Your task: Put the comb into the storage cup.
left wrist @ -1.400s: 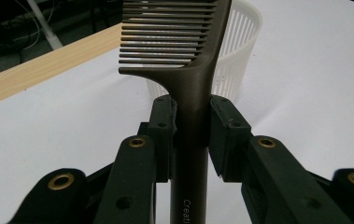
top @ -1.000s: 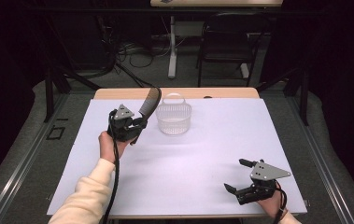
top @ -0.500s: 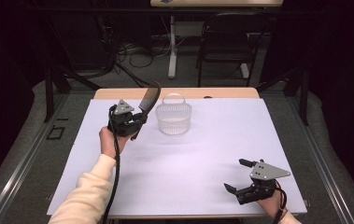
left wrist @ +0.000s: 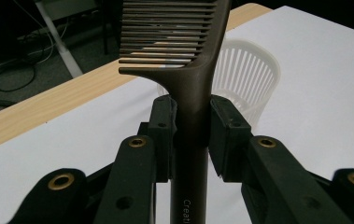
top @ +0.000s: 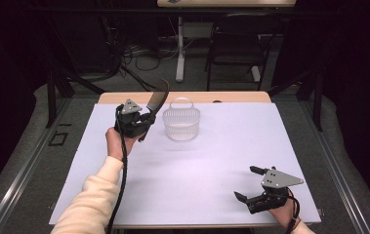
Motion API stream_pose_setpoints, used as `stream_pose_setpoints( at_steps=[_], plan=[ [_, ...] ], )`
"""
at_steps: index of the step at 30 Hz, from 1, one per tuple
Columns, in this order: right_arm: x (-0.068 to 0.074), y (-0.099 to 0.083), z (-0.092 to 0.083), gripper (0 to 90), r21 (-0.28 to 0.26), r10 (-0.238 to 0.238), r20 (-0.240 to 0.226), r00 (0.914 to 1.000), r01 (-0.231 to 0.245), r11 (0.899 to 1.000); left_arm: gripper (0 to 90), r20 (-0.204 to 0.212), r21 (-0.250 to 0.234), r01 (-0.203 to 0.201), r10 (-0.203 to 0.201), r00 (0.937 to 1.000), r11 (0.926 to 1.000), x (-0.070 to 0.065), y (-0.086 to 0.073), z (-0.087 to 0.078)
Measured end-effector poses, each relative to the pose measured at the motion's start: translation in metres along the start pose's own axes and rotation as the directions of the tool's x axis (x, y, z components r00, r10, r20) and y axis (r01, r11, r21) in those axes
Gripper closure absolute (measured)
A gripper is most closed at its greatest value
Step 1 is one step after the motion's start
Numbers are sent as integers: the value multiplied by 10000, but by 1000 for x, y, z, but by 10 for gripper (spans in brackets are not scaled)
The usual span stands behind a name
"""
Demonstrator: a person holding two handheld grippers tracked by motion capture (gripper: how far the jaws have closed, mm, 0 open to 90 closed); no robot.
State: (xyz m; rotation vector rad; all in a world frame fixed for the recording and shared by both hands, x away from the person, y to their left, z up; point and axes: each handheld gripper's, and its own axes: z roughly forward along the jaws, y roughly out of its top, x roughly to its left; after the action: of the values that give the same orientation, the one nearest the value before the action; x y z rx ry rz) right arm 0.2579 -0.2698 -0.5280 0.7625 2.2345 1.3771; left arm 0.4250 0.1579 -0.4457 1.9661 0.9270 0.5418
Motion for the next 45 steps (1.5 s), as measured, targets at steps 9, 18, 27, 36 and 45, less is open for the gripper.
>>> stream_pose_setpoints(
  at_steps=[9, 18, 27, 36, 45],
  plan=[
    [0, 0, 0, 0, -11, -1, -18, 10000, 1, 10000, 722, -56, -78, -13, 13, 10000, 10000, 1, 7, 5],
    [0, 0, 0, 0, -16, -5, -23, 10000, 5, 10000, 721, -93, -155, -95, 93, 9999, 9998, 2, 13, 8],
    [0, 0, 1, 0, -4, -8, -52, 10000, 8, 10000, 721, -162, -241, -122, 118, 9998, 9996, 4, 19, 8],
    [0, -1, 1, 0, 19, 67, -79, 9999, -67, 10000, 722, -184, -339, -171, 165, 9997, 9993, 5, 26, 11],
    [0, -1, 1, 0, 39, 50, -90, 9999, -50, 10000, 721, -155, -403, -293, 286, 9995, 9988, 6, 32, 15]
  ],
)
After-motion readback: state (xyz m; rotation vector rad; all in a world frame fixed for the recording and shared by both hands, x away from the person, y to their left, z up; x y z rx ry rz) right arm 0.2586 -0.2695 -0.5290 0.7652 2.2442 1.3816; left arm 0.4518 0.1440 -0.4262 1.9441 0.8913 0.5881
